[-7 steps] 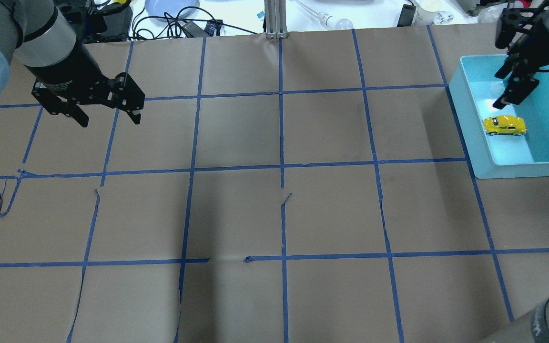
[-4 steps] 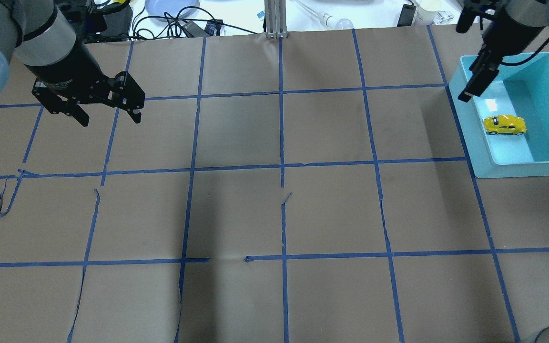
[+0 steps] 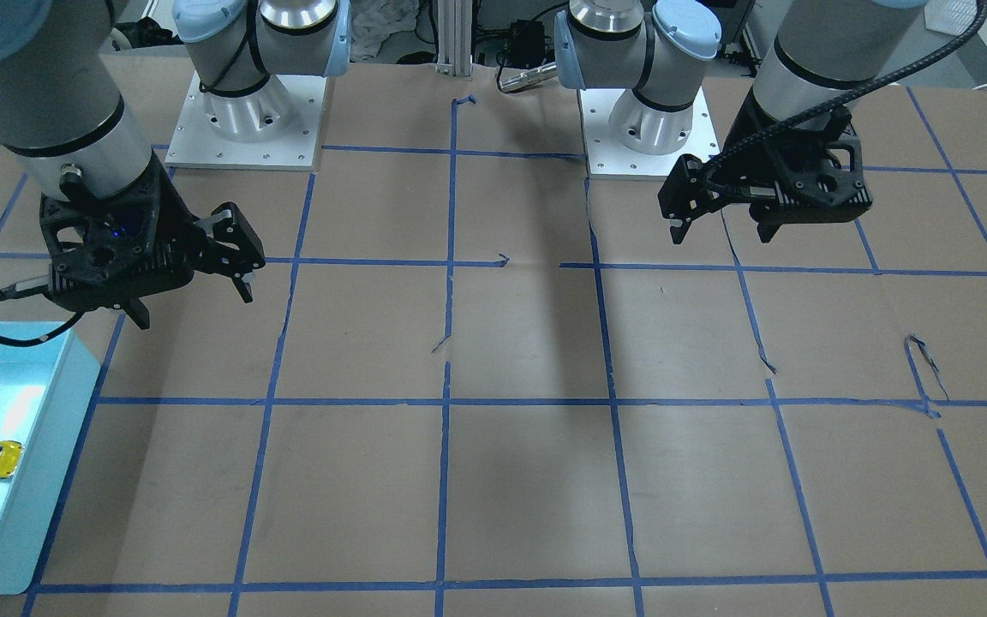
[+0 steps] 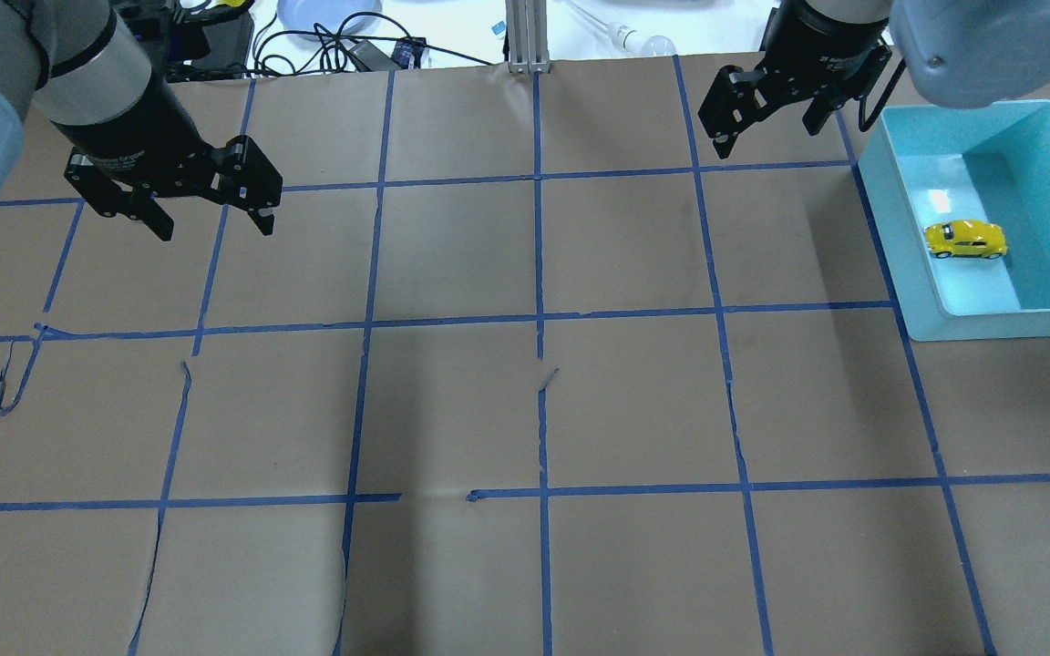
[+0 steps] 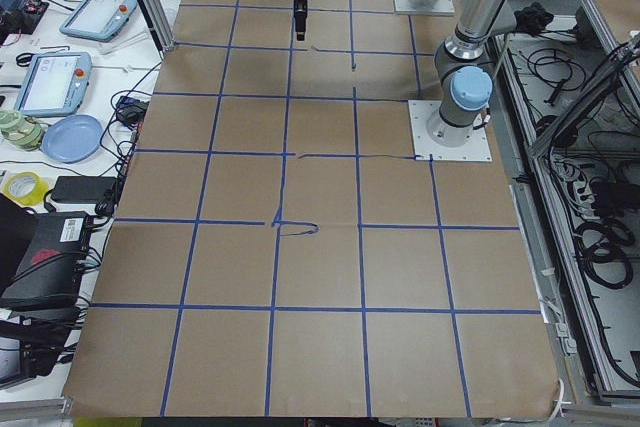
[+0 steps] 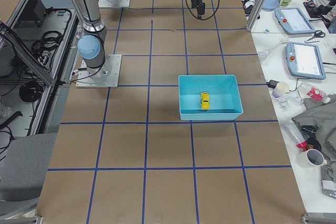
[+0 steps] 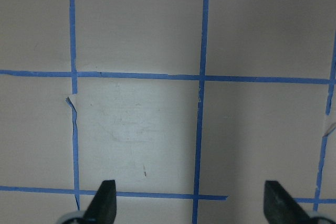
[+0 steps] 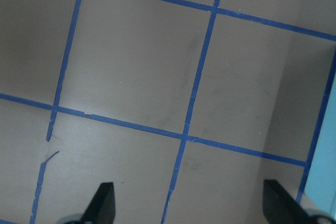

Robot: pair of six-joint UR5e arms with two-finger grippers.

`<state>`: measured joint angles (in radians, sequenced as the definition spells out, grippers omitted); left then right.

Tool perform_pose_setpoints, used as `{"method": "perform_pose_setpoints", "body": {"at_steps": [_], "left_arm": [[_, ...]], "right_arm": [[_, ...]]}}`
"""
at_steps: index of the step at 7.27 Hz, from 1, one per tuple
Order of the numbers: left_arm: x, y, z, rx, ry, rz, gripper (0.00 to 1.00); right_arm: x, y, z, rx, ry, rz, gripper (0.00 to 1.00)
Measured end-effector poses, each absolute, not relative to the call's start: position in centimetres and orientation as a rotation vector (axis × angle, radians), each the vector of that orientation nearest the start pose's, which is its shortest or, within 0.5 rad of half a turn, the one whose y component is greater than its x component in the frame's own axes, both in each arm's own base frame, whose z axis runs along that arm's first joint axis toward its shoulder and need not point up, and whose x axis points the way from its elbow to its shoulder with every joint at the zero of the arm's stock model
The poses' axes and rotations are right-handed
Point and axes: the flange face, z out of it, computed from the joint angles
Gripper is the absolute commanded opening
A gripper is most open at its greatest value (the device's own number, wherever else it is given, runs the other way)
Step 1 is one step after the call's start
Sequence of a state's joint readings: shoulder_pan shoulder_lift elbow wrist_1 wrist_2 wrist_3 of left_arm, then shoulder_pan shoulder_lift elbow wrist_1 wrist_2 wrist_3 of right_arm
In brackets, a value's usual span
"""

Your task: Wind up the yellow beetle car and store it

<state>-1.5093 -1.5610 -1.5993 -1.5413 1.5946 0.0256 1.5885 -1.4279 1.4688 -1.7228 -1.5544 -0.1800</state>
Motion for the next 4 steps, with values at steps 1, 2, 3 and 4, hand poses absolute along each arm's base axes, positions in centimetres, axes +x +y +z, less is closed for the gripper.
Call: {"method": "perform_pose_setpoints", "body": {"at_steps": [1,2,3,4], "left_arm": [[-10.06,-49.58,48.16,-0.054,3.116,-0.015,1.0],[-10.05,-49.54,48.19,-0.051,3.115,-0.016,1.0],[-10.05,-49.51,48.2,-0.046,3.115,-0.016,1.0],[-10.06,-49.5,48.19,-0.043,3.115,-0.015,1.0]], "right_arm": [[14.69,-55.37,48.61,-0.206,3.132,-0.197,0.98],[14.83,-55.05,48.75,-0.134,3.137,-0.202,0.98],[14.9,-54.98,48.52,-0.102,3.138,-0.195,0.98],[14.92,-54.89,48.32,-0.097,3.138,-0.19,0.98]]}}
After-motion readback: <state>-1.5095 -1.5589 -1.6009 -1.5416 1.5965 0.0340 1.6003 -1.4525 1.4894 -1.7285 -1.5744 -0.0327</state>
